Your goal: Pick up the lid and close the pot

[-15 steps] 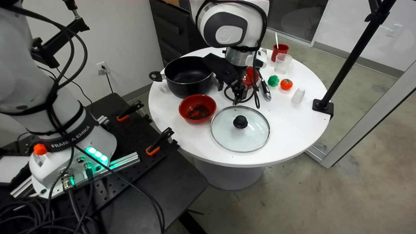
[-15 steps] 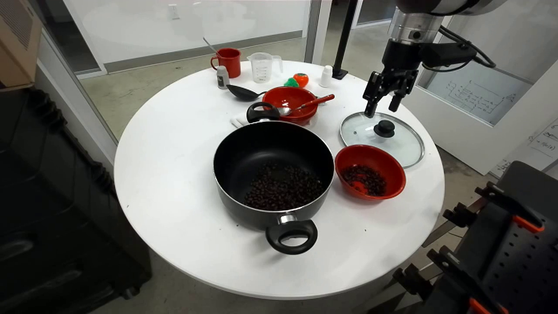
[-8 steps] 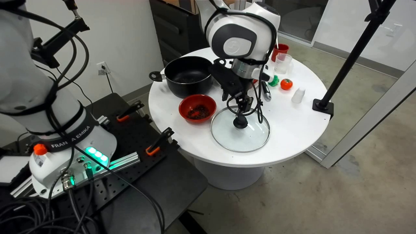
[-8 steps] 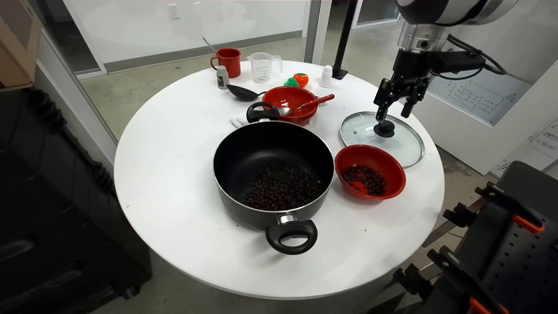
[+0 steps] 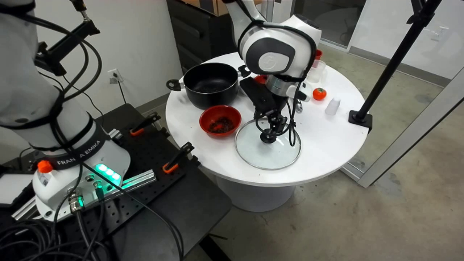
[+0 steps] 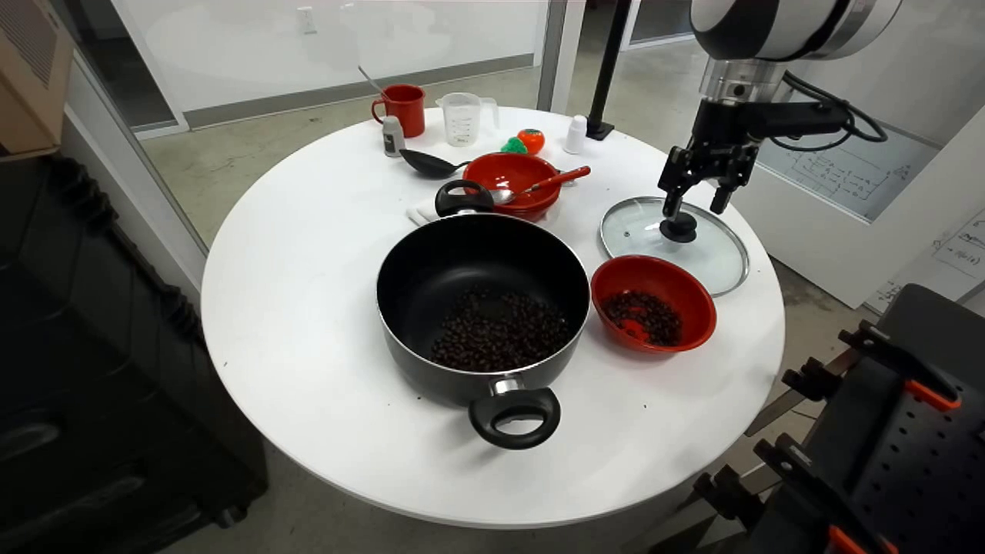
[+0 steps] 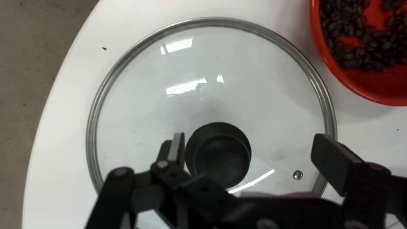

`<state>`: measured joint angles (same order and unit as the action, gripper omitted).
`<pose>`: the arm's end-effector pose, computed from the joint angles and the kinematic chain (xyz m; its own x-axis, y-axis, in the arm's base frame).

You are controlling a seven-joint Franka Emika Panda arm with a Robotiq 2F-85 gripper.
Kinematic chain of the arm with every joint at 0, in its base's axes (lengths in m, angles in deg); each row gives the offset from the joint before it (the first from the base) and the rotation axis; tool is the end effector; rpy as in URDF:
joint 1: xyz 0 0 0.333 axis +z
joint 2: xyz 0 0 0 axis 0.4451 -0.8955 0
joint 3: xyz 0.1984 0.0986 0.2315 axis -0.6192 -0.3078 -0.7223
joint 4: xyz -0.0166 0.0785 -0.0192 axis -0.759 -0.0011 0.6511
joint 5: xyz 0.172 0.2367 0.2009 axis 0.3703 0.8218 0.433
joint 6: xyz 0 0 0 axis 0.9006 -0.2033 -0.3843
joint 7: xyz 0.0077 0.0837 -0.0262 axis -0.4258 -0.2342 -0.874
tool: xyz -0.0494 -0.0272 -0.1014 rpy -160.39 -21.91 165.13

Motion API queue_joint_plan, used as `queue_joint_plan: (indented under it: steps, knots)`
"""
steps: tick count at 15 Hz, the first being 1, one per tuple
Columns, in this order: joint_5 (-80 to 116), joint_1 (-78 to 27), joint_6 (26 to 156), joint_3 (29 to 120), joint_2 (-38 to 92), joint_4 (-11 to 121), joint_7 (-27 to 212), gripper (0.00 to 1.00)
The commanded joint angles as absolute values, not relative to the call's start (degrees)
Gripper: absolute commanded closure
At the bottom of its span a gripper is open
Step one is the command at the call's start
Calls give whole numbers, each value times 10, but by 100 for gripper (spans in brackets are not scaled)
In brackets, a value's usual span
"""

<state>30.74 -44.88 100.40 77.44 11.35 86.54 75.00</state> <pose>0.4651 -0.2257 0.1462 0.9189 -0.3371 -0.2047 -0.3537 -0.9340 -0.0497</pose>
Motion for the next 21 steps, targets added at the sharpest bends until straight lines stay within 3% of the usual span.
queue_joint_plan:
  steps: [1, 10, 11, 12, 13, 15, 20, 21]
  knots:
    - [297, -441, 991, 782, 84, 827, 792, 0]
    - [291, -427, 988, 789, 39, 781, 846, 0]
    - [291, -428, 986, 790, 36, 777, 850, 4]
    - [291, -428, 985, 791, 34, 774, 852, 19]
    - [292, -428, 984, 792, 32, 771, 854, 28]
    - [291, -430, 979, 792, 30, 769, 855, 36]
    - [292, -432, 959, 793, 28, 761, 850, 75]
    - [292, -432, 957, 792, 28, 761, 850, 75]
